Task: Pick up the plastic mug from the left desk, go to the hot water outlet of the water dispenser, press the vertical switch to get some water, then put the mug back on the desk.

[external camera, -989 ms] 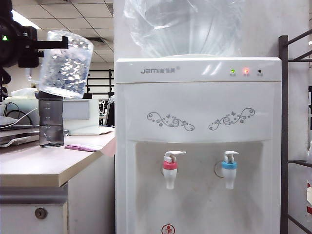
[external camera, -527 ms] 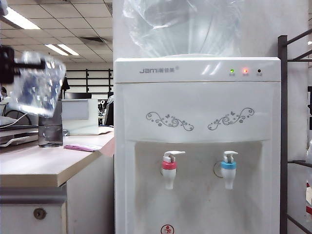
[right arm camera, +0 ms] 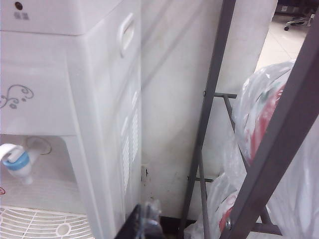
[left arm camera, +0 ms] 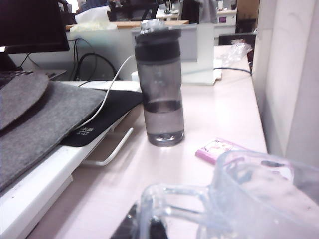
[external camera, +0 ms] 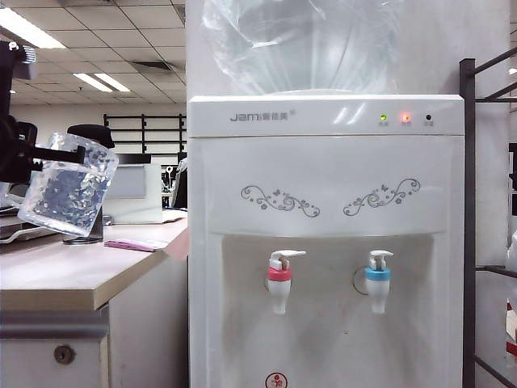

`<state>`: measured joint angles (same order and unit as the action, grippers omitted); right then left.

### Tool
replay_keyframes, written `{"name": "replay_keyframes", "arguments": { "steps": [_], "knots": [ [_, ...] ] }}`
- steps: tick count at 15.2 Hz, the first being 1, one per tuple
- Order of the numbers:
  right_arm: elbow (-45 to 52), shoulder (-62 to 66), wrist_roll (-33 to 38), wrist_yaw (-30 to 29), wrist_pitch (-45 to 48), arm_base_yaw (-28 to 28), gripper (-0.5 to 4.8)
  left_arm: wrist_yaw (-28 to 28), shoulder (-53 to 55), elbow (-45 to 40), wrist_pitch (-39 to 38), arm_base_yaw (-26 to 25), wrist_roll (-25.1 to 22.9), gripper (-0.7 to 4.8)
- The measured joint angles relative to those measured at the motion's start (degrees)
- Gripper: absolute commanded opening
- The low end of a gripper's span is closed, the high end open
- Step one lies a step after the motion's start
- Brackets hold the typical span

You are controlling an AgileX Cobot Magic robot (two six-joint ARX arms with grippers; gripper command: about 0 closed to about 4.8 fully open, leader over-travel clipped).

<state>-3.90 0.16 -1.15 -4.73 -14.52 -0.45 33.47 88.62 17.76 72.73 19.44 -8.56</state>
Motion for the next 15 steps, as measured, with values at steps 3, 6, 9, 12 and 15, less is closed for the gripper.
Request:
{"name": "replay_keyframes", "arguments": {
  "steps": [3,6,9,12,15],
  "knots": [
    [0.0,0.0,0.0,0.0,0.0,0.0,-0.05,0.0,0.1,0.3,0.4,0.0,0.0,-0.06],
    [0.0,0.0,0.0,0.0,0.0,0.0,-0.05,0.0,0.1,0.3,1.1,0.0,0.0,-0.06],
    [0.0,0.0,0.0,0.0,0.0,0.0,-0.05,-2.4,0.1,0.3,1.5,-0.9,3.2,-0.06],
    [0.0,0.0,0.0,0.0,0.0,0.0,-0.05,-2.6,0.1,0.3,4.8,-0.9,5.6,-0.06],
    [0.0,0.0,0.0,0.0,0.0,0.0,-0.05,-2.6,0.1,0.3,4.6,-0.9,7.1,-0.06]
  ]
}}
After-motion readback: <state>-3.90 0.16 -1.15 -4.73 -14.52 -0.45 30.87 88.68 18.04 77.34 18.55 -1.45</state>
